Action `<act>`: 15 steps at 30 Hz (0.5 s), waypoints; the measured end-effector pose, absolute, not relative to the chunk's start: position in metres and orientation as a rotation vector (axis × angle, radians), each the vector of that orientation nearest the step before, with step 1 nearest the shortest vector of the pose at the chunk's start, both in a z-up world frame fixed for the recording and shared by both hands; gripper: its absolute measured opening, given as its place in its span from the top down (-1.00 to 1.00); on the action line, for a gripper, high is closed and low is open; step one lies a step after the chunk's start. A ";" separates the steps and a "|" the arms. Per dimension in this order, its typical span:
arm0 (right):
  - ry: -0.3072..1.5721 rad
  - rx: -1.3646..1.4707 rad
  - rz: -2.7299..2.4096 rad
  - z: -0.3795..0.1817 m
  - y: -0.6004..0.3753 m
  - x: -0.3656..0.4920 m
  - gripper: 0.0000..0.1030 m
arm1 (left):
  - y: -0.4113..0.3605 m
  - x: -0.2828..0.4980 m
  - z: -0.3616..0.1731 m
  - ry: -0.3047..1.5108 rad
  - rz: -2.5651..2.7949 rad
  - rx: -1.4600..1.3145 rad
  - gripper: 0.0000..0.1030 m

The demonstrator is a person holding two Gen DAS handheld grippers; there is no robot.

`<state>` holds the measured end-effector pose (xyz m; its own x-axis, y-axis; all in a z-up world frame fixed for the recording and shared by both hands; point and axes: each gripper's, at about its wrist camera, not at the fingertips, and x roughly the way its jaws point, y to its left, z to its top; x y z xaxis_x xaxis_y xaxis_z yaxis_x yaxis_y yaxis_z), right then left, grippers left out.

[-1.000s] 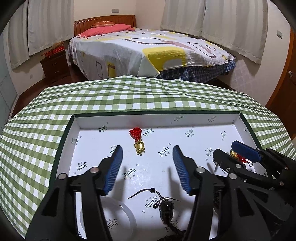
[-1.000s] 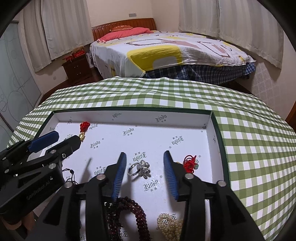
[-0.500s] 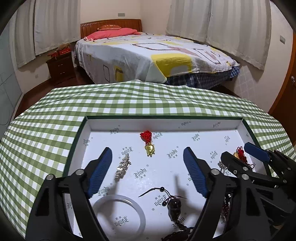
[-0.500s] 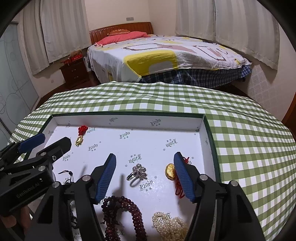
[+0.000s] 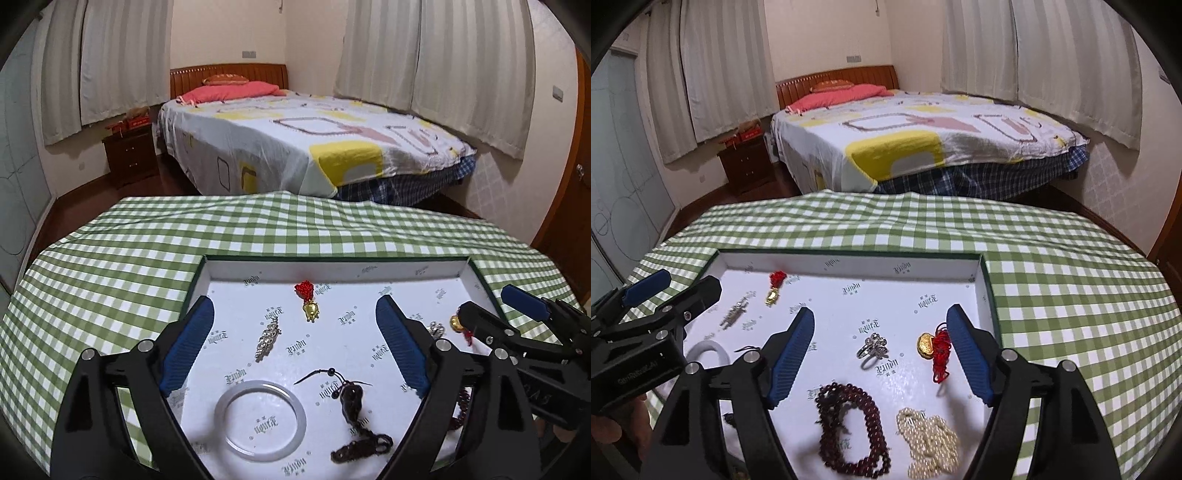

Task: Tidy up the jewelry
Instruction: 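Move the left tool to the gold chain while the right tool approaches the pearl cluster brooch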

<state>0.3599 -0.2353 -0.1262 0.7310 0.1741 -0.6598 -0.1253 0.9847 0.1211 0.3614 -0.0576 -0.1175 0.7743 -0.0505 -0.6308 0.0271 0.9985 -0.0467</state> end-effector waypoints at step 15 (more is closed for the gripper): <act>0.703 0.081 0.145 -0.135 -0.252 0.270 -0.40 | -0.046 0.272 -0.107 0.576 -0.031 -0.086 -0.70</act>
